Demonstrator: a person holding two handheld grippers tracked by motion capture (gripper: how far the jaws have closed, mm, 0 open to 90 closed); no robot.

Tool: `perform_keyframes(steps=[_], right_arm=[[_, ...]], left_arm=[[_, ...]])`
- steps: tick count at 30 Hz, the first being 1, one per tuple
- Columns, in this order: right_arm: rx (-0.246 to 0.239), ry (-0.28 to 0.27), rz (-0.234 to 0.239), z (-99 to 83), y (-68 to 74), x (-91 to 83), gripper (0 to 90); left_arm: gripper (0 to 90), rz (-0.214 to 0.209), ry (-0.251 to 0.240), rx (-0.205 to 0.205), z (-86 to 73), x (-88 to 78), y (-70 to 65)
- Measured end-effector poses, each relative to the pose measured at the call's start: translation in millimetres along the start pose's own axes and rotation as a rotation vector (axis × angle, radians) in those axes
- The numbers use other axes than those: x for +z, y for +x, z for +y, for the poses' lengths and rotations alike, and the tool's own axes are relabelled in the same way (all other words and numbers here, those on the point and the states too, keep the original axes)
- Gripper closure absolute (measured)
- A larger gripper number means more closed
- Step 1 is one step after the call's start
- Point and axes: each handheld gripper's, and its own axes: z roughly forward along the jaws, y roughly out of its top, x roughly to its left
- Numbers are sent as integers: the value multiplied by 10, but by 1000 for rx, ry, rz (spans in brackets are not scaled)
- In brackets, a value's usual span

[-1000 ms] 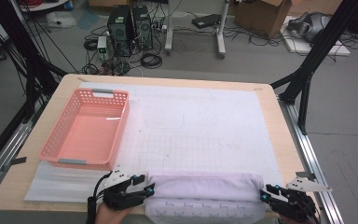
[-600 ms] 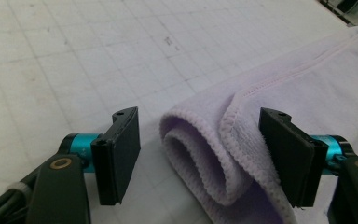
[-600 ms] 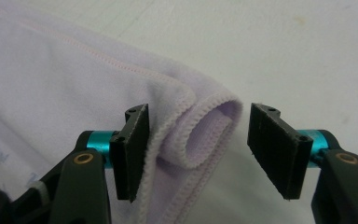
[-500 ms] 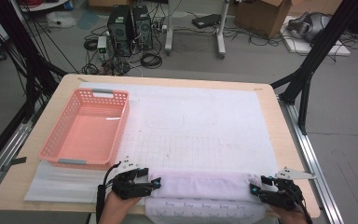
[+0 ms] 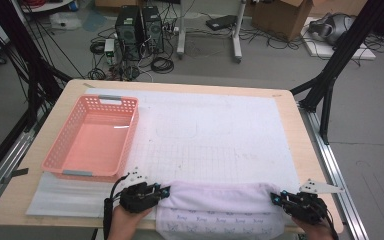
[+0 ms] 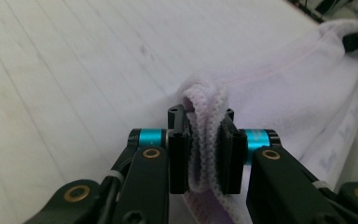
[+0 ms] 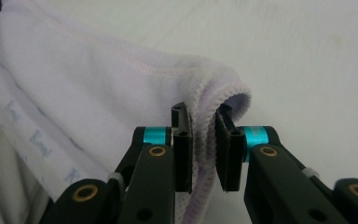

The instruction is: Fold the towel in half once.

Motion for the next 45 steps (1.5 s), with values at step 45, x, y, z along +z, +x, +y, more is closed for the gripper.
perform_keyframes(steps=[45], right_arm=[[76,-32,-191,993,-716,720,544]], left_arm=[[603,157,-8,24,754,652,698]])
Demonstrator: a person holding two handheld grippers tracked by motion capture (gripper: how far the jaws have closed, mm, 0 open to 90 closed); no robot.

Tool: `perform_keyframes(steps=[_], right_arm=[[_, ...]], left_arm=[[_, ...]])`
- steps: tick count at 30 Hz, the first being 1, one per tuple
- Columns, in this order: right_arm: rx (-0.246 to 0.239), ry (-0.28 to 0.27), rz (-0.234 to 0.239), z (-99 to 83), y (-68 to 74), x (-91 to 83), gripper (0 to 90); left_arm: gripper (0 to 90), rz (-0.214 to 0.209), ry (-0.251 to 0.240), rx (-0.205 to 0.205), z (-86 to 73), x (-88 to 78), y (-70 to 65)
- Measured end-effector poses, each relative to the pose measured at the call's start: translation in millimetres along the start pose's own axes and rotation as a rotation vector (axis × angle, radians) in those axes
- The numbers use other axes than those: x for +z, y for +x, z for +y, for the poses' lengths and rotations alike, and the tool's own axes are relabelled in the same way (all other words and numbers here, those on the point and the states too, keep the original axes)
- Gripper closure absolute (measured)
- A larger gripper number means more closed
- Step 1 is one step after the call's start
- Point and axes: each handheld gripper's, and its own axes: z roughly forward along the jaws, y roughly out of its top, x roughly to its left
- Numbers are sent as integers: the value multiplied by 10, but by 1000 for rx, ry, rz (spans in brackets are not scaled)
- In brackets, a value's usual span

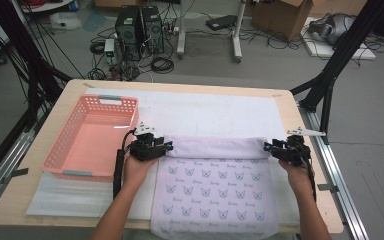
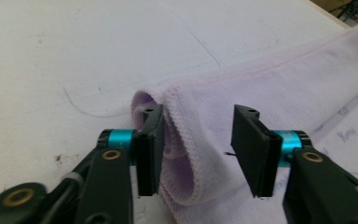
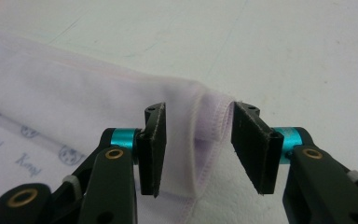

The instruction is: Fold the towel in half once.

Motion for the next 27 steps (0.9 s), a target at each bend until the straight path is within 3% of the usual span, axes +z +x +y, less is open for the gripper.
perform_keyframes(steps=[2,4,6,7,8,10,15,18,22,27], right_arm=[[-9,-11,22,-28,7,-11,574],[-19,29,22,-51,12,33,589],[-23,57,32,-84,16,78,754],[-39,60,29,-101,25,83,838],[-49,55,20,-120,41,75,855],[-50,46,22,-150,45,49,867],[-49,13,52,-260,49,-123,867],[-59,-11,72,-368,72,-246,868],[-97,-26,93,-506,155,-402,868],[-135,-40,118,-641,288,-602,868]], left_arm=[[652,-7,10,13,-4,3,-21],[679,5,55,11,-22,40,-43],[749,26,77,11,-42,64,-77],[823,47,58,15,-67,58,-99],[846,59,49,15,-89,48,-107],[856,46,67,3,-112,30,-113],[865,20,11,18,-165,-140,-181],[866,10,6,41,-254,-244,-217],[868,-22,-28,35,-416,-396,-238],[870,-56,-49,55,-584,-589,-313]])
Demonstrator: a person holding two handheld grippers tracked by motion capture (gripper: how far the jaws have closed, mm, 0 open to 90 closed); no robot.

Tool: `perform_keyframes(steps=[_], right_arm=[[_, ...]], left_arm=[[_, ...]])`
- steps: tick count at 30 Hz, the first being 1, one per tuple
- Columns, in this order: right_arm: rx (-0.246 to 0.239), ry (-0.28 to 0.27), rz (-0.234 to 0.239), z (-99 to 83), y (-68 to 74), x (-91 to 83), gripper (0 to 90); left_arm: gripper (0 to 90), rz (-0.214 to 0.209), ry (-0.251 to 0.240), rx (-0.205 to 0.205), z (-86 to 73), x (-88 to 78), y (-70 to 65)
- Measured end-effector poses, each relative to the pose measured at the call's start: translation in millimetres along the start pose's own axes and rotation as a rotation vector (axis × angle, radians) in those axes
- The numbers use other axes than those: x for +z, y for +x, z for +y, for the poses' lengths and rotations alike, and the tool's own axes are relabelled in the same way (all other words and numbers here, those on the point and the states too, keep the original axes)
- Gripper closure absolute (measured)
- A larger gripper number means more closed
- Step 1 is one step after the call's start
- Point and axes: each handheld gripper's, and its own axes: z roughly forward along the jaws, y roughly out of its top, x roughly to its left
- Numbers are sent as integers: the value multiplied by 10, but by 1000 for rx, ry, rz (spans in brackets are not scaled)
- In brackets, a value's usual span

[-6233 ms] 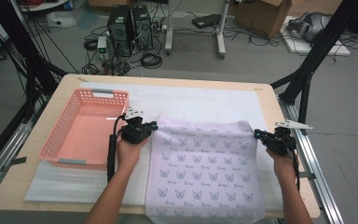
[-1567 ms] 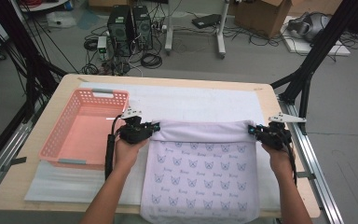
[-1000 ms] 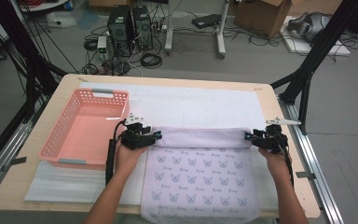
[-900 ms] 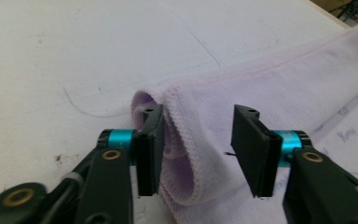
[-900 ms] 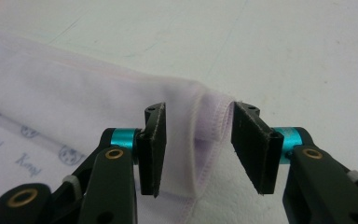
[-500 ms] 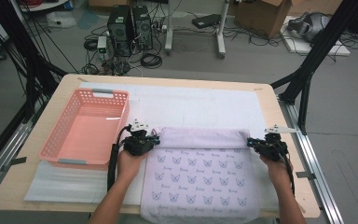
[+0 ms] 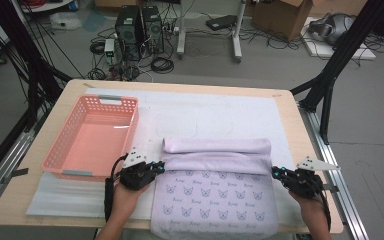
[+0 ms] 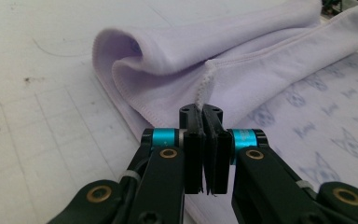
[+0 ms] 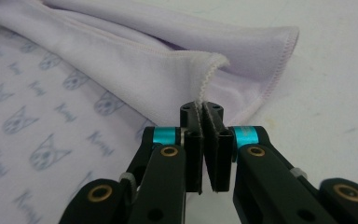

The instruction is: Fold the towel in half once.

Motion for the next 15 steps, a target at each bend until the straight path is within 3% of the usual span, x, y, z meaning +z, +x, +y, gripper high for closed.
perform_keyframes(steps=[4,8,15], right_arm=[[-16,-26,19,-89,107,-179,868],[-25,-18,32,-185,181,-318,868],[-27,3,51,-345,287,-420,868]], left_arm=[[870,-22,-20,-3,-84,-167,-54],[870,-40,-19,15,-134,-317,-127],[870,-71,-11,35,-262,-485,-260]])
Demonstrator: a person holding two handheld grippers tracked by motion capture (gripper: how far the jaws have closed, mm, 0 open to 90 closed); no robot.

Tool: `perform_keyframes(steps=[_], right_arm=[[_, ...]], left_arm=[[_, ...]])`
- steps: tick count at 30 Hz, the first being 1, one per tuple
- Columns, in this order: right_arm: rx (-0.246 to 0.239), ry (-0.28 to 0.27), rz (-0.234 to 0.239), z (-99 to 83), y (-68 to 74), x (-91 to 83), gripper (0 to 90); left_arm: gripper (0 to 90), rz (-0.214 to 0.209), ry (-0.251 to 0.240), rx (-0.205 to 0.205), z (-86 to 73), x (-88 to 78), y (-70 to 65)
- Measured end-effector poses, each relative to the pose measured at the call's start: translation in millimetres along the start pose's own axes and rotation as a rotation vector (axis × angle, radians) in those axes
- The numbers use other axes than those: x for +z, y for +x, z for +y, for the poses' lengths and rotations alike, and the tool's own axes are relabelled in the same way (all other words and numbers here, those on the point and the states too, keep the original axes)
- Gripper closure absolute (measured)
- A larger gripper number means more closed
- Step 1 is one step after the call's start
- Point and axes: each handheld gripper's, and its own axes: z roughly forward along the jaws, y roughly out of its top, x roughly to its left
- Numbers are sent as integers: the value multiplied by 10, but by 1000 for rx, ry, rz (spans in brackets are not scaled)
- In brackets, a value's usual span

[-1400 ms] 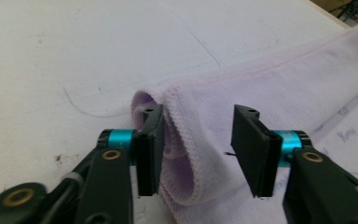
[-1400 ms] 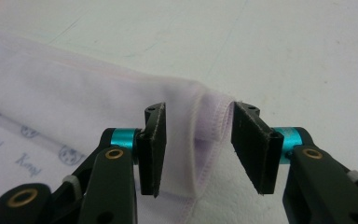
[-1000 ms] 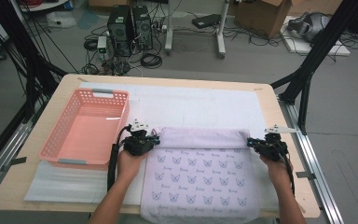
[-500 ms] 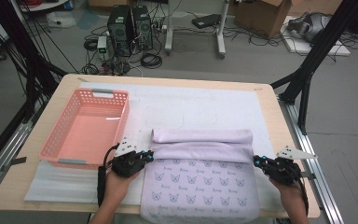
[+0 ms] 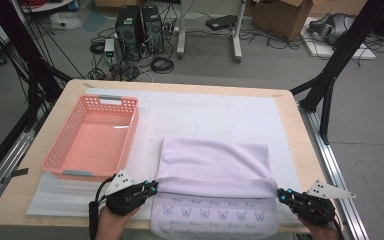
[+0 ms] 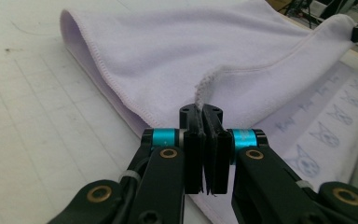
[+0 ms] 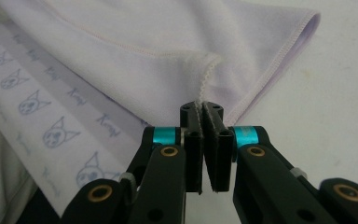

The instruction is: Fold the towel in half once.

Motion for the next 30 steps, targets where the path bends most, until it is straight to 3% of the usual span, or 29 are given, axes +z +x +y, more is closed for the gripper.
perform_keyframes(steps=[11,17,21,22,23,25,26,28,30], right_arm=[[8,17,34,-168,183,-241,870],[12,39,56,-283,292,-335,871],[16,63,62,-372,342,-374,855],[23,63,60,-374,345,-370,799],[25,60,44,-362,330,-369,715],[65,16,43,-310,276,-376,661],[73,-7,29,-270,256,-382,643],[68,-31,-3,-180,205,-356,636],[75,-33,-47,-97,122,-270,629]], left_arm=[[872,-62,8,28,-161,-322,-216],[872,-115,47,62,-270,-438,-322],[861,-135,59,61,-317,-448,-338],[816,-126,48,56,-303,-433,-321],[697,-116,31,36,-274,-410,-288],[505,-106,-7,-27,-190,-356,-199],[434,-90,-38,-39,-146,-327,-162],[413,-66,-71,-45,-43,-239,-75],[410,-44,-75,-41,68,-101,18]])
